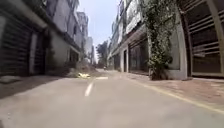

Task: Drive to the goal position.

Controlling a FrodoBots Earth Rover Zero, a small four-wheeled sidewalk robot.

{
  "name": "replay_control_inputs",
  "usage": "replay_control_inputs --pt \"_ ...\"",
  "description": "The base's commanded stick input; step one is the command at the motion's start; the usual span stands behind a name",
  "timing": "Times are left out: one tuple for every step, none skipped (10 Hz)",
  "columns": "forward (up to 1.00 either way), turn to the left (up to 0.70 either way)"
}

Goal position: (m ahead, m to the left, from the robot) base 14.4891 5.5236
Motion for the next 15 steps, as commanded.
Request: replay_control_inputs --pt "1.0 -0.4" --pt "1.0 -0.4" --pt "1.0 -0.4" --pt "1.0 -0.22" --pt "1.0 0.0" --pt "1.0 0.0" --pt "1.0 0.0" --pt "1.0 0.0" --pt "1.0 0.0" --pt "1.0 0.0" --pt "1.0 0.0" --pt "1.0 0.0" --pt "1.0 0.0" --pt "1.0 0.0" --pt "1.0 0.08"
